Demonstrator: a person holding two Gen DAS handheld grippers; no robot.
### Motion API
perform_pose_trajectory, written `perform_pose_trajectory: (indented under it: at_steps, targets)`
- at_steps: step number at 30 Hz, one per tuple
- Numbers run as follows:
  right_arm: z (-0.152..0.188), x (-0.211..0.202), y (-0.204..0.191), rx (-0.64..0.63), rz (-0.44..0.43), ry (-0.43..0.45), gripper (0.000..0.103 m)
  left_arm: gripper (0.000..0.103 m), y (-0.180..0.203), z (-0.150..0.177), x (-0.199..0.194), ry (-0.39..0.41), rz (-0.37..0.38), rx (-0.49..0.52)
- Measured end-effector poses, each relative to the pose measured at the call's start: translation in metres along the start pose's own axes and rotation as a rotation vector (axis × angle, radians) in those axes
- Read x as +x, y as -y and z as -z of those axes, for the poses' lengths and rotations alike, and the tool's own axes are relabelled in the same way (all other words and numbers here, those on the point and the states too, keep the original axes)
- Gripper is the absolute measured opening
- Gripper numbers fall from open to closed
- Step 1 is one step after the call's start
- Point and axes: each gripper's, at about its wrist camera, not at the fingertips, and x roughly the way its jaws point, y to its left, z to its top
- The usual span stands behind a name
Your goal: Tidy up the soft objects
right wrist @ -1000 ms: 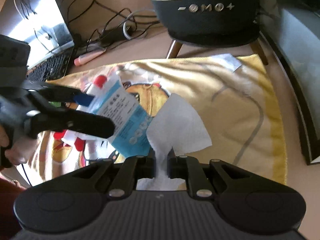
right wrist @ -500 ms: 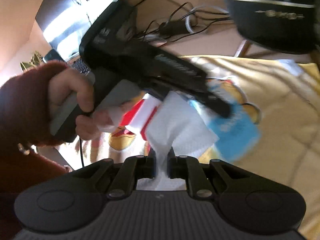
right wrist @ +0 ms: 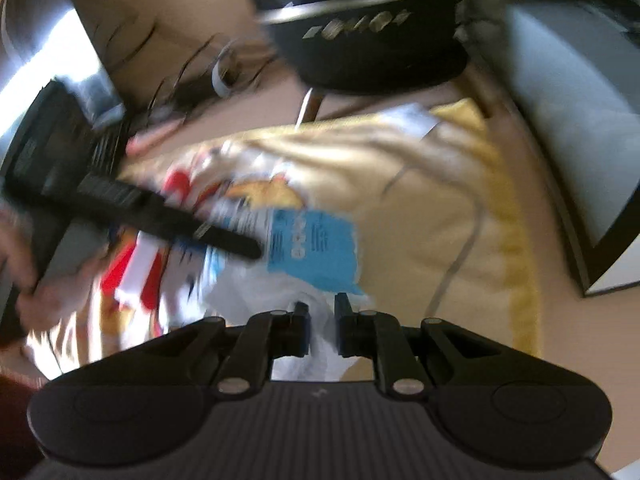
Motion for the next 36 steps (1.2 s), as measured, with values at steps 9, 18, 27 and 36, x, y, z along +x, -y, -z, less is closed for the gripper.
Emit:
perform_pose_trajectory:
  at_steps: [9, 18, 27, 36]
  targets:
    - [-0.045, 0.013, 0.013, 0.011, -0.004, 0.099, 0.014, 0.093, 0.058, 0.035, -0.026, 0.152, -0.255, 0.568]
    - [-0.047, -0.014, 0.033, 0.047, -0.006, 0.171, 0.016, 0.093, 0.089, 0.091, 0.038, 0.12, -0.556, 1.284]
    - [-0.02, -0.041, 0.049, 0.107, 0.023, 0.192, 0.017, 0.074, 0.083, 0.034, 0.049, 0.12, -0.482, 1.017]
    - [-0.025, -0.032, 0.038, 0.094, -0.028, 0.18, 0.017, 0.066, 0.001, -0.026, -0.016, 0.161, 0.07, -0.077]
